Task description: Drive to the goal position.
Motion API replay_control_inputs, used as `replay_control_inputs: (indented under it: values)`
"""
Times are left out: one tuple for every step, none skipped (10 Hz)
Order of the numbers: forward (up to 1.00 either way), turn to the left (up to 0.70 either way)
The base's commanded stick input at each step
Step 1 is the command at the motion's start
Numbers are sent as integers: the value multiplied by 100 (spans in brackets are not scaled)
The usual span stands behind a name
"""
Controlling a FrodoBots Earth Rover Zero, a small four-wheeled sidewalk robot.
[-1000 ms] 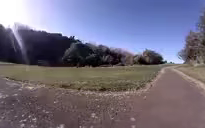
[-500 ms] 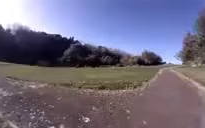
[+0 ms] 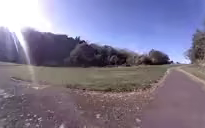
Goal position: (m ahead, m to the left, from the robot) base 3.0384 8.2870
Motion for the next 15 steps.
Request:
replay_control_inputs:
  values:
    - [70, 35]
    - [70, 35]
    - [70, 35]
    - [70, 35]
    - [70, 35]
    - [70, 35]
    - [70, 35]
    - [70, 35]
    - [70, 35]
    - [70, 35]
    - [69, 34]
    - [69, 34]
    - [69, 34]
    - [68, 34]
    - [68, 34]
